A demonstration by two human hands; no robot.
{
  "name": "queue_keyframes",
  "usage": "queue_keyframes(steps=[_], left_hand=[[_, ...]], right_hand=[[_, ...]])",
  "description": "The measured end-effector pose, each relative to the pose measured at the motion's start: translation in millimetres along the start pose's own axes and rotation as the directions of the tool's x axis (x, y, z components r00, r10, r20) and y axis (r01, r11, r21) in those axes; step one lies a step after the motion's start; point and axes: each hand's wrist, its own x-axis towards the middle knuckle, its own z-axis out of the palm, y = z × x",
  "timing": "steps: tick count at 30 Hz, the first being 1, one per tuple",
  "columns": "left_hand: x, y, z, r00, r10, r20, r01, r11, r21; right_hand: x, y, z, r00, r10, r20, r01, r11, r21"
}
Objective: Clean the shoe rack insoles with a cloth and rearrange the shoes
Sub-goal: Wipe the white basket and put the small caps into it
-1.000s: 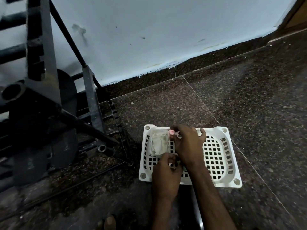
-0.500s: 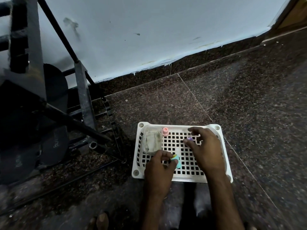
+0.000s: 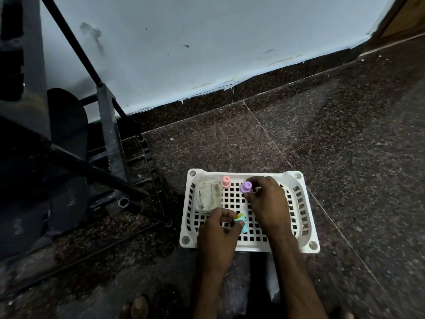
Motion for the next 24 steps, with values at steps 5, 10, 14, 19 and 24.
queue_keyframes(steps=[5,10,14,19,24], left_hand=[[0.0,0.4,-1.1,1.0,-0.008,0.008,0.008,1.0,-0.013],[0.1,0.4,-0.8,1.0,-0.018,0.01,0.018,1.0,-0.006],[0.3,2.0,-0.9,1.0,-0.015,0.011,0.015,1.0,-0.004],[0.0,2.1,-1.4,1.0,-0.015,0.007,0.015,1.0,-0.005],[0.6,1.2,-1.4,1.0,-0.009,0.014,0.009,1.0,-0.003]], right_hand=[[6.5,-10.7,17.8,0.998,-0.066,-0.016,0.066,0.997,0.031],[5.9,-10.0,23.6,0.997,-0.063,-0.055,0.066,0.995,0.071],[6.2,-9.1,23.7,0.996,-0.067,-0.065,0.072,0.994,0.08],[6.2,-8.1,24.7,0.995,-0.067,-0.07,0.071,0.995,0.063],[7.4,-19.1,17.3,0.984,-0.17,-0.049,0.168,0.985,-0.033]])
